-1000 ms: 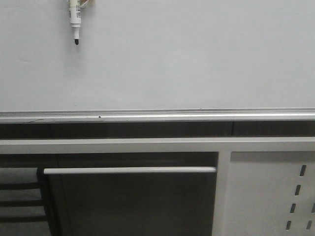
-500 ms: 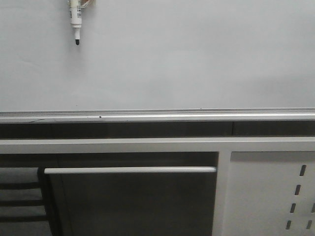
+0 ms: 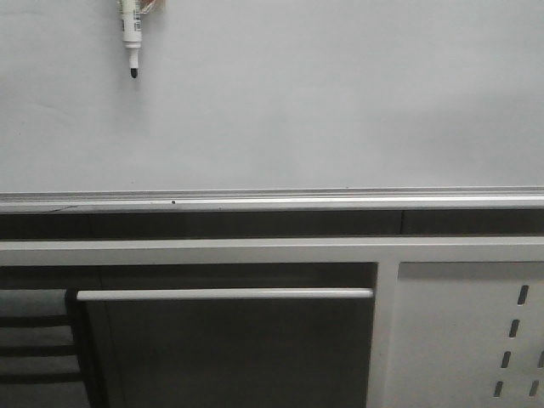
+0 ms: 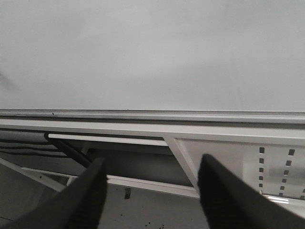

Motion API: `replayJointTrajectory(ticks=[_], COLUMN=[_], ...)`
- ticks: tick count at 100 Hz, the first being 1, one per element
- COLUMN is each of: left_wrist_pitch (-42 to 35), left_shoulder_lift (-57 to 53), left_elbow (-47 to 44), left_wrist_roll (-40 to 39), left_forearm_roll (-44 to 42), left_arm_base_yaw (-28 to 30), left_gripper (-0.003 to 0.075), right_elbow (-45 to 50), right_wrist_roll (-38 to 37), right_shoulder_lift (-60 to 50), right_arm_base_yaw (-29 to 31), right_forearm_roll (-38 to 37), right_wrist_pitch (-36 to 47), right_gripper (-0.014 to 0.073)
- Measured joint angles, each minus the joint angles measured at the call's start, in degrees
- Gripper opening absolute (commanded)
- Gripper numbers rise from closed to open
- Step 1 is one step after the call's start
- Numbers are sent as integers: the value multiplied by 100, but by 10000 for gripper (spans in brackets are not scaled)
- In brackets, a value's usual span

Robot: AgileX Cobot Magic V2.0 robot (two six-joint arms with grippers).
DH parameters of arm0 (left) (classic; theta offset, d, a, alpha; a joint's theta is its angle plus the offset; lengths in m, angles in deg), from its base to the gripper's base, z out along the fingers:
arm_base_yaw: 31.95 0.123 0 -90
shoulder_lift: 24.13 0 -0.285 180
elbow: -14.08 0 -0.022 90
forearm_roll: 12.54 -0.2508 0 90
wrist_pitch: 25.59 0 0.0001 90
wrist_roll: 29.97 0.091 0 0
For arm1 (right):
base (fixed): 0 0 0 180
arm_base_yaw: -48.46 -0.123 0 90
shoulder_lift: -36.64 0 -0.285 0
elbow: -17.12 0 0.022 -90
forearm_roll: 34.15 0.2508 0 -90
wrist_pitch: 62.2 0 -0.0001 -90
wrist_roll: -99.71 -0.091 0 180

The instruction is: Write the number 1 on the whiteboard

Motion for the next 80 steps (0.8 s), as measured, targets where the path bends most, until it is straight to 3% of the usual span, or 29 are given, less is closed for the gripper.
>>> replayJointTrajectory(ticks=[7,20,40,61,80], left_wrist_pitch=[0,-21,-308,-1451,-2896], left_shoulder_lift=[72,157,211,211,477], left_elbow=[0,0,0,0,0], left_wrist_roll=[479,1259,1656,1888,2068], left_forearm_roll=[528,1429,1752,1827,1930], left_arm_base_yaw=[0,0,-277,-1226,-2517], left_gripper=[421,307,238,-18,-20], right_elbow=[0,0,0,0,0], right_wrist_roll=[28,111,176,180,192], right_shoulder_lift=[0,0,0,0,0], right_arm_base_yaw=[0,0,0,0,0], right_forearm_roll=[15,151,259,259,267], right_wrist_pitch=[-14,-14,-14,-14,-3], right_gripper=[468,468,468,468,468])
